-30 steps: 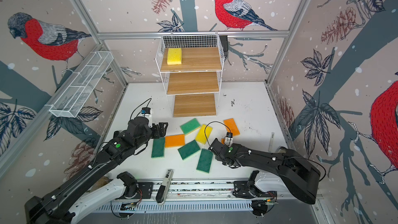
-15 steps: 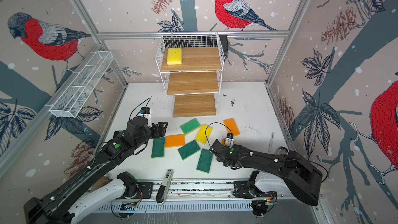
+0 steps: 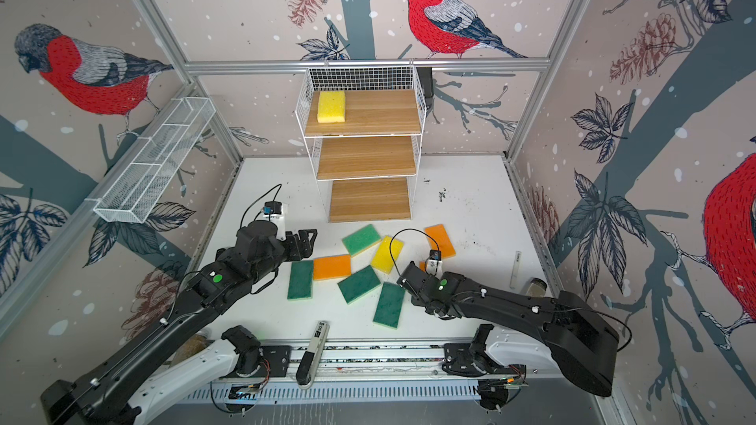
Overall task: Place and organize the cleaning sponges onto the shelf
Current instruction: 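Lift the orange sponge with the right gripper toward the shelf unit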
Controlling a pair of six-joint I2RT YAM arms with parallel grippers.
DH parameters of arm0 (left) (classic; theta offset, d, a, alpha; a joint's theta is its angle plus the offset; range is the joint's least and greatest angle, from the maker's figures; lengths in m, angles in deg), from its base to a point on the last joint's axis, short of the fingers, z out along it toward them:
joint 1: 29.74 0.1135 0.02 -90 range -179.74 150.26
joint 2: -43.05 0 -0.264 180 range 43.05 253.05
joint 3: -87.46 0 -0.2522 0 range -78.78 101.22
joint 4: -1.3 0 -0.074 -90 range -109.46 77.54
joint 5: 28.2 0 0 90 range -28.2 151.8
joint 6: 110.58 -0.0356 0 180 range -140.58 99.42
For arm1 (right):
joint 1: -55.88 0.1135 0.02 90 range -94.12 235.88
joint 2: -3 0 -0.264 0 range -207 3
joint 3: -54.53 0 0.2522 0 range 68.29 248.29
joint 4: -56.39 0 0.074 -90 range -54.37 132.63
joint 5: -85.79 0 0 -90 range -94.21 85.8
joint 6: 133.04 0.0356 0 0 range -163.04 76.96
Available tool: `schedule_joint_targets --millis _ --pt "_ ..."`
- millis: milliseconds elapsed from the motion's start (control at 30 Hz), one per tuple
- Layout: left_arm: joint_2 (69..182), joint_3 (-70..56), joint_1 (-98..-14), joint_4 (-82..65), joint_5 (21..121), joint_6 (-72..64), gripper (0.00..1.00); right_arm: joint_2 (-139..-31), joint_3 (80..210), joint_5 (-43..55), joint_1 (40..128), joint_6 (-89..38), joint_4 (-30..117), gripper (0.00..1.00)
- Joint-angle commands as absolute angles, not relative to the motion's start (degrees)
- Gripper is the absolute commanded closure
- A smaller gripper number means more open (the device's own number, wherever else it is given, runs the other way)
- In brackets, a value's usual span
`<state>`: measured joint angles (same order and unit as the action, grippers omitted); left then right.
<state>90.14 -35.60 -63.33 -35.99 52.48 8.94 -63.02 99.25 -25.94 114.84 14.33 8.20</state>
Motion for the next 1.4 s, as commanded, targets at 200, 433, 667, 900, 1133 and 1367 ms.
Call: schedule_joint_targets --millis 200,433,667,900,1133,1367 --pt "89.9 -33.0 -63.3 -37.7 50.7 7.6 0.19 -61.9 108.4 -32.5 117.4 10.8 1.8 0.36" --pt "91.0 -30.5 -63.2 -39.1 49.4 6.2 0.19 -62.2 117.2 -38.9 121.0 10.1 -2.8 0.36" --pt "92.4 -29.5 -63.2 -38.8 48.8 5.6 0.19 -63.2 124.3 -42.1 122.3 6.6 -2.1 0.36" --pt "93.8 -27.7 -63.2 -39.4 47.6 4.5 0.19 -64.9 131.6 -44.2 122.5 -1.6 -0.3 0.36" --pt "94.1 -27.6 -63.2 -39.3 45.7 4.0 0.19 -64.5 136.0 -46.0 122.5 -9.3 5.8 0.36" --pt "95.3 -25.3 -62.8 -40.7 43.5 2.4 0.19 -66.6 143.5 -46.6 122.5 -18.9 9.8 0.36"
